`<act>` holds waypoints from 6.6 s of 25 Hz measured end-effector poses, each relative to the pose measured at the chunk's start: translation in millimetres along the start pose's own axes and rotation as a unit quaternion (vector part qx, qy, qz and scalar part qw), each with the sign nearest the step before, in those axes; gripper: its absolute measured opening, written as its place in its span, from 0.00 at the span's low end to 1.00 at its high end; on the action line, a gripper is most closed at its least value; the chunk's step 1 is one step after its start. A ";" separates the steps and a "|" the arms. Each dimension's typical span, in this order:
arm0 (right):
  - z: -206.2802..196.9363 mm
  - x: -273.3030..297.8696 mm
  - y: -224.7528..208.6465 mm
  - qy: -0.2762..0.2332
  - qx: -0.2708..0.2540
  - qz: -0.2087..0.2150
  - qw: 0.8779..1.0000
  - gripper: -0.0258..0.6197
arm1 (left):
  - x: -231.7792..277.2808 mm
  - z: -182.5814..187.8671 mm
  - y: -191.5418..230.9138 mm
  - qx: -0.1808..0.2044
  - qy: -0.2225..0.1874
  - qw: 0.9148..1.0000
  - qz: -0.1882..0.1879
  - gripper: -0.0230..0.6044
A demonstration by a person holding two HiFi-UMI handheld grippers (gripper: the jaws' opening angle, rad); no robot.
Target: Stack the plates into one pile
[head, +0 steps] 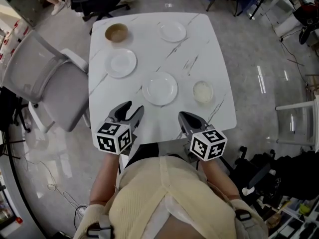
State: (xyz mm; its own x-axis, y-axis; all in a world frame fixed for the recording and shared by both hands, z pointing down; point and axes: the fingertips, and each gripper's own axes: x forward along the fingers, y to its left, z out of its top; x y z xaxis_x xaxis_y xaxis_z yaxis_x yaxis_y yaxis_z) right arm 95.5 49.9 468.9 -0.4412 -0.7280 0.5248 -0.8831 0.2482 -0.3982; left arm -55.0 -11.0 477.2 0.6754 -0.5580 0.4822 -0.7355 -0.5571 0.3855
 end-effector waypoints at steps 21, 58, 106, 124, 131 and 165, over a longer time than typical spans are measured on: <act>15.9 31.7 -36.0 0.040 0.001 -0.006 0.999 0.04 | 82.5 -13.1 28.3 -0.090 0.074 0.993 -0.007 0.37; 24.8 53.9 -42.1 0.073 -0.024 0.151 0.985 0.04 | 117.4 -23.9 45.7 -0.040 0.113 0.978 0.168 0.24; 27.7 91.1 29.5 0.083 -0.042 0.126 0.988 0.04 | 32.5 85.8 43.0 -0.140 -0.139 0.980 -0.014 0.05; 29.8 132.4 57.5 0.100 -0.094 0.144 0.980 0.04 | 6.9 117.2 135.7 -0.129 -0.208 0.963 0.115 0.05; 16.5 133.8 61.0 0.115 -0.094 0.139 0.979 0.04 | 11.6 118.6 157.9 -0.159 -0.229 0.951 0.133 0.05; 7.6 123.0 47.0 0.117 -0.071 0.109 0.985 0.04 | 35.8 61.9 232.4 -0.123 -0.086 0.944 0.295 0.14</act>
State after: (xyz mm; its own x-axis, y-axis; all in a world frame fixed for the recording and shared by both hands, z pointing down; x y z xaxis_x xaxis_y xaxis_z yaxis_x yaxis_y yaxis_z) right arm 1.0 -32.8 508.9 -0.6325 -0.4846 0.6042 -0.7696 0.4812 -0.4197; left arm -198.5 -198.5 535.4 0.1279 -0.8301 0.5428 -0.9620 0.0292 0.2714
